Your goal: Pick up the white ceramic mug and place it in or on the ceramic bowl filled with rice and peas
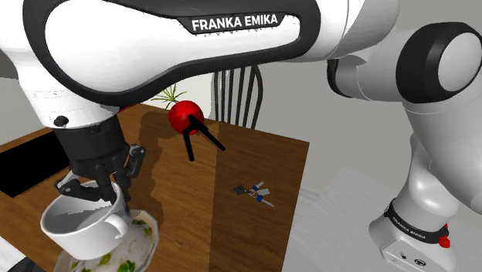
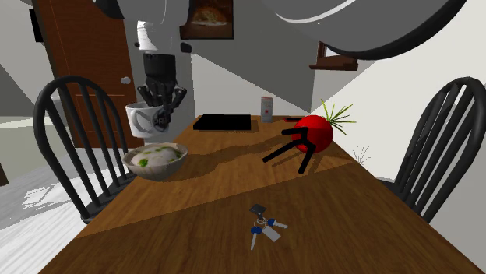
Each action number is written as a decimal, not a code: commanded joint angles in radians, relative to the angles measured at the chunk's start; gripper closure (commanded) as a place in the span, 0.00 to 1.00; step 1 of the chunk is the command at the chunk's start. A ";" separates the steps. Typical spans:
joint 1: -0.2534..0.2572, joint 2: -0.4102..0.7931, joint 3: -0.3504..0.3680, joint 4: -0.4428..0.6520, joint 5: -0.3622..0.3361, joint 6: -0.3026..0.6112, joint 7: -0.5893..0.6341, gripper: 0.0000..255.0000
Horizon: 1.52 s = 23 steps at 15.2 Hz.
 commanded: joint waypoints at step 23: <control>-0.022 -0.008 0.000 -0.106 0.000 0.094 0.006 0.00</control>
